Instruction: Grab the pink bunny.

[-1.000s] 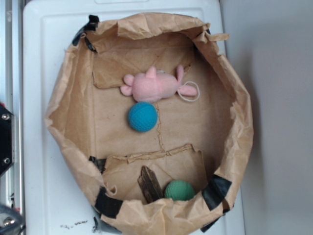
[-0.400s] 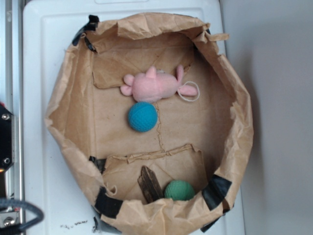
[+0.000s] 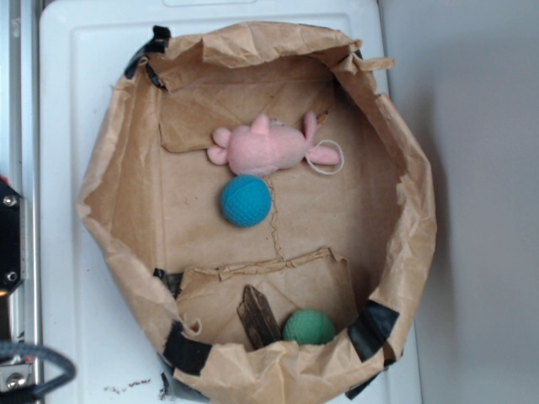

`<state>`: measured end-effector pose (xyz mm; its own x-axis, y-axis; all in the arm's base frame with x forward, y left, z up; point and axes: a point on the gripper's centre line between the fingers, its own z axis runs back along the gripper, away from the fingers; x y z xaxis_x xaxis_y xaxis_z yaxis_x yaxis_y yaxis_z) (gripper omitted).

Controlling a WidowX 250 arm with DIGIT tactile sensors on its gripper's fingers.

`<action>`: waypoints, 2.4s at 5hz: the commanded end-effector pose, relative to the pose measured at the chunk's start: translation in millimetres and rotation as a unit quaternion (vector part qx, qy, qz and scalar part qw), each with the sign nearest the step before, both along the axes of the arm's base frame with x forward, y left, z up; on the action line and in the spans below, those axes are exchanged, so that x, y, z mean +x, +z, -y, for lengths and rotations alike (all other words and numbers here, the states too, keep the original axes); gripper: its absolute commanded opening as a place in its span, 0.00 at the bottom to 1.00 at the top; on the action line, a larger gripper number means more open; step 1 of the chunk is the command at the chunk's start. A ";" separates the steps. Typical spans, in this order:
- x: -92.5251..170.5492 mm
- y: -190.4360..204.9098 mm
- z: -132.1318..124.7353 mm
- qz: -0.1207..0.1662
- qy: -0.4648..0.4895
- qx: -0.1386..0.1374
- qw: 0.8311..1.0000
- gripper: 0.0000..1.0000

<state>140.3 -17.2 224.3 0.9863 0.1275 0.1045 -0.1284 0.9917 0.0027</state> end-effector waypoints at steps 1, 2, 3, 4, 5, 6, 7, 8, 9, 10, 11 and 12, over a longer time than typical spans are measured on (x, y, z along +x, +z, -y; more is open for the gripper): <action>14.9 -4.4 2.7 0.006 0.018 0.009 1.000 1.00; 30.8 -11.6 -0.2 0.022 0.040 0.012 0.999 1.00; 31.4 -13.2 1.1 0.029 0.051 0.019 0.998 1.00; 31.1 -14.0 1.5 0.024 0.045 0.020 0.998 1.00; 80.4 -37.6 -16.2 0.012 0.047 -0.002 0.999 1.00; 129.5 -52.3 -22.4 0.015 0.075 0.005 0.997 1.00; 178.3 -50.3 -27.8 0.021 0.116 0.002 0.993 1.00; 178.3 -50.3 -27.8 0.021 0.116 0.002 0.993 1.00; 178.3 -50.3 -27.8 0.021 0.116 0.002 0.993 1.00; 178.3 -50.3 -27.8 0.021 0.116 0.002 0.993 1.00; 178.3 -50.3 -27.8 0.021 0.116 0.002 0.993 1.00; 170.1 -65.6 -41.0 0.034 0.094 -0.006 0.995 1.00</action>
<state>308.6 12.4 134.2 0.9524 0.2923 0.0863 -0.2930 0.9561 -0.0042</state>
